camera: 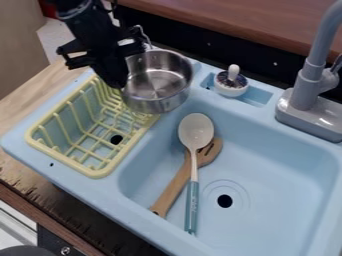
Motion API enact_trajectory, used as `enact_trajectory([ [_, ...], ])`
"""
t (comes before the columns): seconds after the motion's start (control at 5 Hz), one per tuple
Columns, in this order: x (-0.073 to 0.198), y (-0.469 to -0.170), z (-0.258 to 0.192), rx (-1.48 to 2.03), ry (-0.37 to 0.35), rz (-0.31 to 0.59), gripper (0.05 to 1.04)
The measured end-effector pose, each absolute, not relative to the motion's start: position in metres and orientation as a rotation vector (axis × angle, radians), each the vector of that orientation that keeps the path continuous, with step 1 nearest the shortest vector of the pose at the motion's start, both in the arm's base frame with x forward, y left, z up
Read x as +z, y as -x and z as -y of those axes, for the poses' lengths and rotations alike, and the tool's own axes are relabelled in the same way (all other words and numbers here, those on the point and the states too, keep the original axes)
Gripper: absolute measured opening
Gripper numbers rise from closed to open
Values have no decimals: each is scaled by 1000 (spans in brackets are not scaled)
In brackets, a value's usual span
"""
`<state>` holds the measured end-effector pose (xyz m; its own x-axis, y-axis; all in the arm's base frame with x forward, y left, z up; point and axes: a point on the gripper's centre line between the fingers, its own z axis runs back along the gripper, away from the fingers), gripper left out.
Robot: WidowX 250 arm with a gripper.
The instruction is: Moved the silver pan to the top left side of the sink
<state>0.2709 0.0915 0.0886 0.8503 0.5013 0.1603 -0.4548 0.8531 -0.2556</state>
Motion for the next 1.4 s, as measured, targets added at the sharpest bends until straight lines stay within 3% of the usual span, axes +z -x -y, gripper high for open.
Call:
enact_trajectory([
  [0.6,85,-288,-107,542,175,210,71],
  [0.8,86,-287,-106,539,172,191,211],
  [1.4,88,-284,-103,505,188,170,984],
])
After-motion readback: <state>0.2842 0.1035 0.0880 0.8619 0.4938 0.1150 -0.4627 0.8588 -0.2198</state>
